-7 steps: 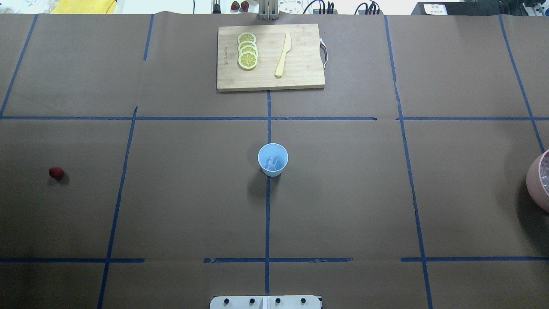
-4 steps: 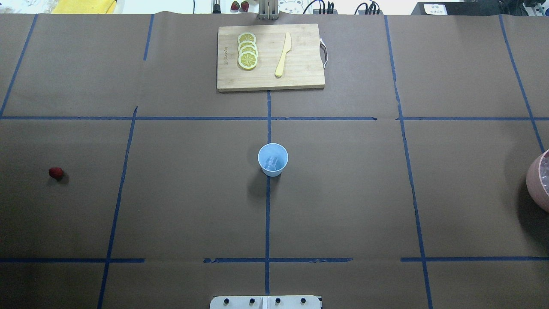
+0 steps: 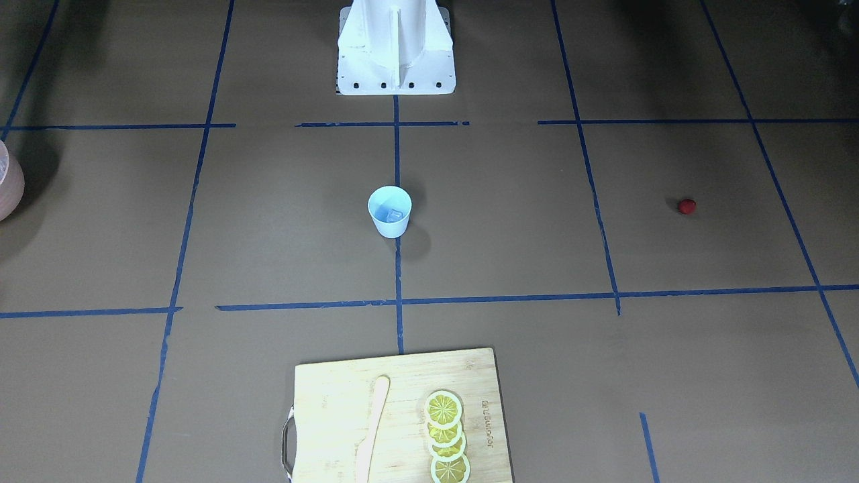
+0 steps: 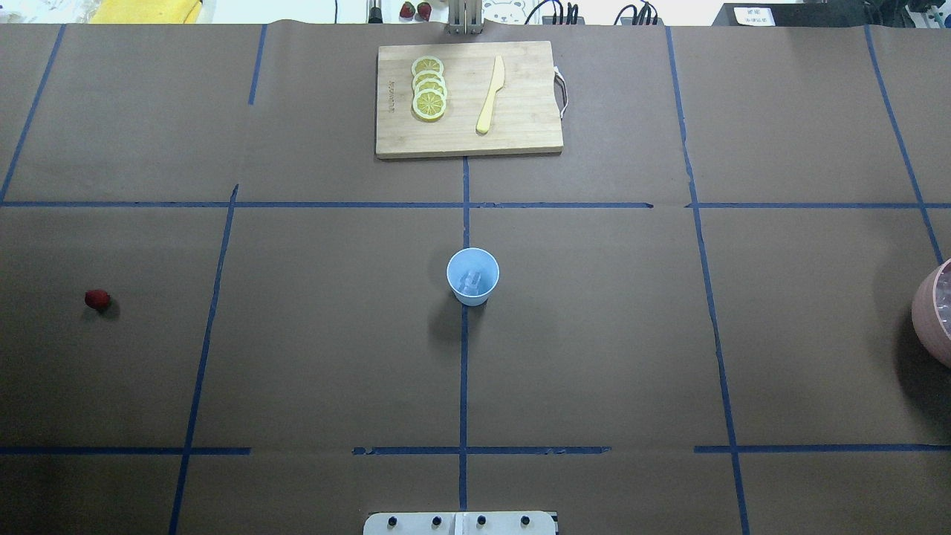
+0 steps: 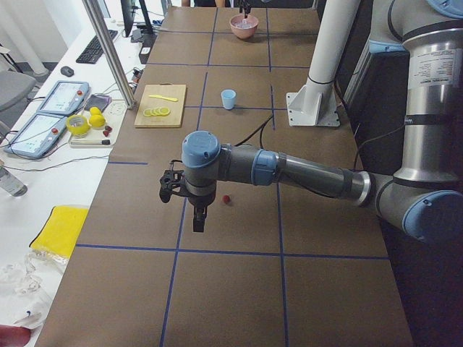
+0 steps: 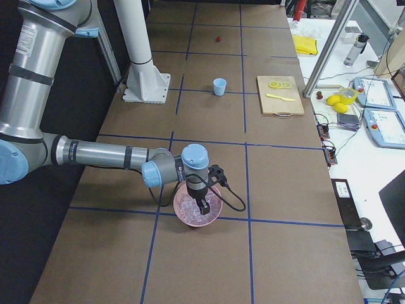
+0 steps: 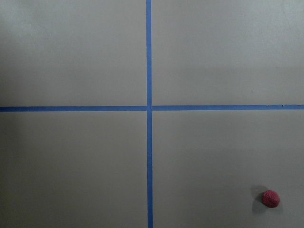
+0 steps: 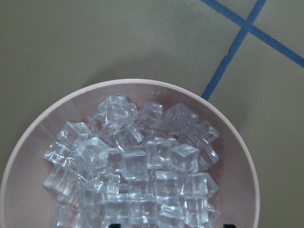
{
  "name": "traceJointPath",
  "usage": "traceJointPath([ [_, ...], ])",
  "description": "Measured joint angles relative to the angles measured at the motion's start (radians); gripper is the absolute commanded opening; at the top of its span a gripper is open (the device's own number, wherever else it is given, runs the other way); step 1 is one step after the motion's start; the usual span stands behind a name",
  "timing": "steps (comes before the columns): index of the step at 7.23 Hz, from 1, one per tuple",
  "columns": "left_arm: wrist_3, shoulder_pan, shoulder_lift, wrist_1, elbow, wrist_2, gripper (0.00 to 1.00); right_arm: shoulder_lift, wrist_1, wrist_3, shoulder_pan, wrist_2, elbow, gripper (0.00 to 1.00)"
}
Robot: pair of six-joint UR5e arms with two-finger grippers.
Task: Put ice and strawberries in cup
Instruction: 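Lower the right gripper into the pink bowl and grasp an ice cube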
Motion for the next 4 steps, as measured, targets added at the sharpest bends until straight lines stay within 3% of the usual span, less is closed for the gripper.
traceJointPath([
  [4, 0.000, 0.000, 0.003, 0.000, -0.001, -0.016, 1.00, 0.001, 0.000, -0.006, -0.024, -0.004, -0.025, 0.64],
])
